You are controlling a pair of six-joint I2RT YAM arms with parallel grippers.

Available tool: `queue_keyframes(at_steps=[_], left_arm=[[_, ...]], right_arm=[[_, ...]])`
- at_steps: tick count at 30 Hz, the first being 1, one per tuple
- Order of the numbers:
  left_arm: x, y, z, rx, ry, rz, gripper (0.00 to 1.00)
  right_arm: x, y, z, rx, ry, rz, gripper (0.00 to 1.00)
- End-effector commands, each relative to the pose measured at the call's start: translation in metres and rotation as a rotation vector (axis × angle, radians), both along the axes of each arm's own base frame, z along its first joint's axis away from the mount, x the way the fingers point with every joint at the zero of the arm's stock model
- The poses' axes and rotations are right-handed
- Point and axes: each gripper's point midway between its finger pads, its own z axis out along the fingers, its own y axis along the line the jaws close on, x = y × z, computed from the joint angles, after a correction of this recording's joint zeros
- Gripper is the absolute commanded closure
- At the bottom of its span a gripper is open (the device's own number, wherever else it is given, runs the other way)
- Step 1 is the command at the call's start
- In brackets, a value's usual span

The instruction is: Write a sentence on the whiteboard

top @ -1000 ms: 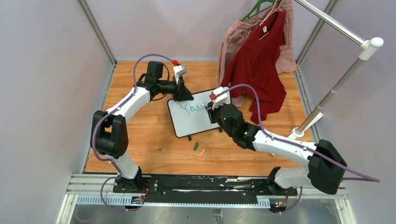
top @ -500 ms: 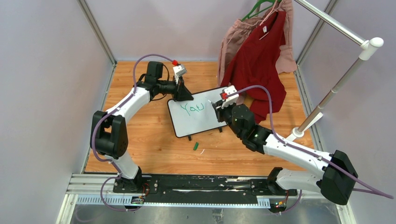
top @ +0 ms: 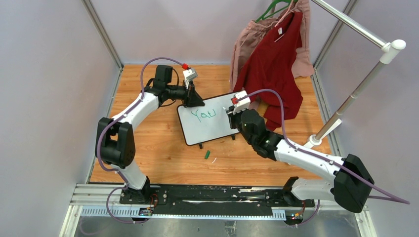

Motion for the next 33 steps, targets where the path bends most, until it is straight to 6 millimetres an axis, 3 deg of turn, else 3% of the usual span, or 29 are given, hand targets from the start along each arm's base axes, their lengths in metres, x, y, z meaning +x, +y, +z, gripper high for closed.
queue_keyframes(at_steps=[1,15,33], left_arm=[[0.005,0.004,-0.005,0.029,-0.046,0.030,0.99],[0.005,0.004,-0.004,0.024,-0.047,0.029,0.99],[0.006,0.004,-0.002,0.024,-0.053,0.031,0.99]], right_arm=[[0.011,-0.006,0.015,0.035,-0.025,-0.061,1.00],[0.006,0.012,-0.002,0.018,0.030,0.032,1.00],[-0.005,-0.006,-0.030,-0.050,0.101,-0.001,1.00]])
